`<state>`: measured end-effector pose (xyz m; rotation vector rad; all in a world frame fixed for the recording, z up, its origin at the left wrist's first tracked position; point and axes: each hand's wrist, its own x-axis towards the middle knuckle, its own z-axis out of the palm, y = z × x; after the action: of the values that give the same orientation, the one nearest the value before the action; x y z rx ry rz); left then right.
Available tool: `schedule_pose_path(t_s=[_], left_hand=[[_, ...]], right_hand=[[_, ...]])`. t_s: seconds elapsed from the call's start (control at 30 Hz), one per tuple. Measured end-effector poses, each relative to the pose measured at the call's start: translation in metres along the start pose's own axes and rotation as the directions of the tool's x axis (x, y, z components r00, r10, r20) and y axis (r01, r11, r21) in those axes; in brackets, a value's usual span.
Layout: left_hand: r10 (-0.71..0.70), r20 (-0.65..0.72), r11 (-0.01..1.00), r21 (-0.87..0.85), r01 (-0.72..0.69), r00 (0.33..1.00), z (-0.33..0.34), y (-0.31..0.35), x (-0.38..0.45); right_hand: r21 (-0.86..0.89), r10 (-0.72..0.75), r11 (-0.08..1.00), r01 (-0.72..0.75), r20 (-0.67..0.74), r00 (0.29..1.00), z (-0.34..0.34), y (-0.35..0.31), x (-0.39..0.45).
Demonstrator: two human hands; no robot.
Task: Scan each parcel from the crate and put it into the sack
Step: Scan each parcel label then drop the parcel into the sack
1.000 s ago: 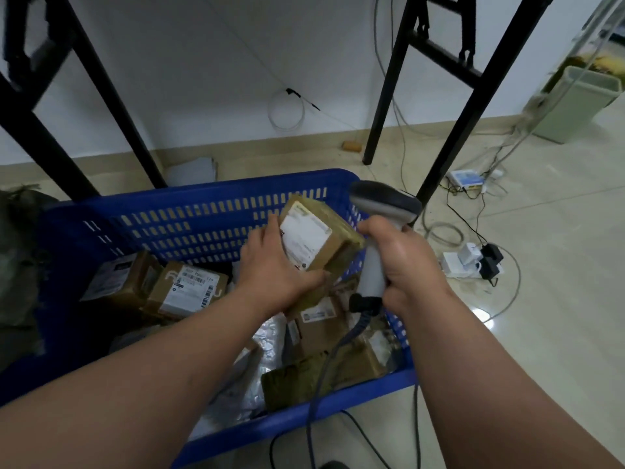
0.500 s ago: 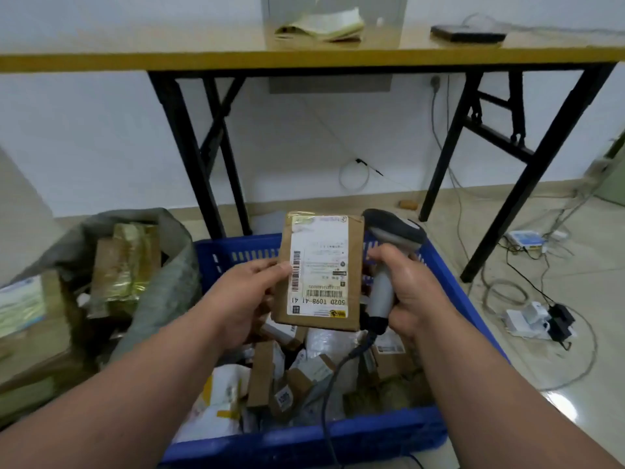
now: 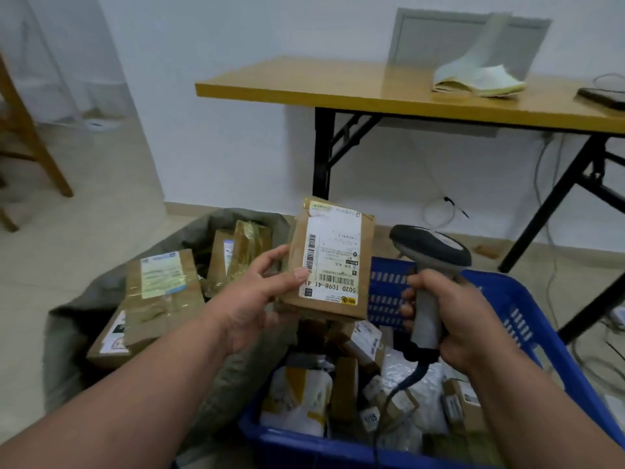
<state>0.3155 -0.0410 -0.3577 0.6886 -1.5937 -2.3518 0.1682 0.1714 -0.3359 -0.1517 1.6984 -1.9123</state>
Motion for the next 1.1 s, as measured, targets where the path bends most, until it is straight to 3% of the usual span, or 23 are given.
schedule_pose_path(t_s=[0.2, 0.47, 1.1], left_hand=[[0.046, -0.169, 0.999, -0.012, -0.049, 0.985, -0.031, 0.005, 0.001], [0.089, -0.226, 0.992, -0.068, -0.107, 0.970, -0.035, 0.007, -0.004], [0.103, -0.297, 0.992, -0.042, -0.120, 0.949, -0.045, 0.009, -0.007]], right_hand=[[-0.096, -0.016, 0.995, 0.035, 0.193, 0.981, 0.030, -0.003, -0.020], [-0.228, 0.048, 0.973, 0.023, 0.304, 0.952, 0.055, 0.004, -0.032], [-0.291, 0.094, 0.957, 0.010, 0.341, 0.935, 0.061, 0.007, -0.032]])
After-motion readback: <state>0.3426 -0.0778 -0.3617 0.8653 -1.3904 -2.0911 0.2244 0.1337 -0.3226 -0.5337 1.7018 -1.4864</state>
